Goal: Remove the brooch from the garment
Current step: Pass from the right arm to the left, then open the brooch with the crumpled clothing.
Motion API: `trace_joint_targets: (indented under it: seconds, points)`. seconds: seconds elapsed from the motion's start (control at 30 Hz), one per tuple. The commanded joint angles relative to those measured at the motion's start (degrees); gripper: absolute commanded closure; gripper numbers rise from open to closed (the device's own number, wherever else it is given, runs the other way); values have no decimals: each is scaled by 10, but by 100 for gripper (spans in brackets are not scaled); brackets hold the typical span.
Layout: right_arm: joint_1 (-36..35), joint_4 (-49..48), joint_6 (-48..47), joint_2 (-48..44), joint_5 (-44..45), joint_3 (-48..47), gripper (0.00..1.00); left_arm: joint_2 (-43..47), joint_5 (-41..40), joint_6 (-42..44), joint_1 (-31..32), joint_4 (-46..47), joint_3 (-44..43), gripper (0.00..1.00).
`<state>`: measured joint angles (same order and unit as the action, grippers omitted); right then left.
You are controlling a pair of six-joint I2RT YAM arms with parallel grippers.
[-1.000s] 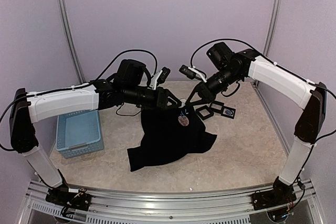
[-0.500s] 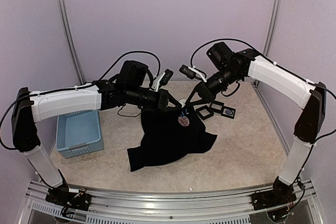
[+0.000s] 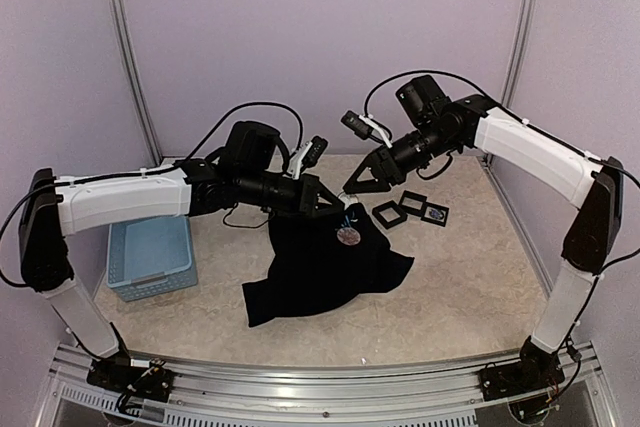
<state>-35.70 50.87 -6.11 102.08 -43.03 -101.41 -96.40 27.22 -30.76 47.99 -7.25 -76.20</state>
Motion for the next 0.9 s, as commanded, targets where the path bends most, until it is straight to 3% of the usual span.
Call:
trace_joint_targets:
  seconds: [0.0, 0.17, 0.33, 0.57, 0.87]
  points:
    - [22, -103, 51, -49, -56, 48, 43, 51, -26, -39, -4, 77, 54, 100]
    - [23, -193, 121, -69, -101, 108, 35, 91, -42, -75, -10, 159, 99, 100]
    - [23, -291, 184, -82, -132, 162, 31, 105, -37, -83, -12, 175, 104, 100]
    - [28, -315, 194, -79, -142, 177, 31, 105, -21, -89, -13, 184, 107, 100]
    - [29, -315, 205, -63, -175, 178, 49, 103, -17, -89, -14, 188, 104, 100]
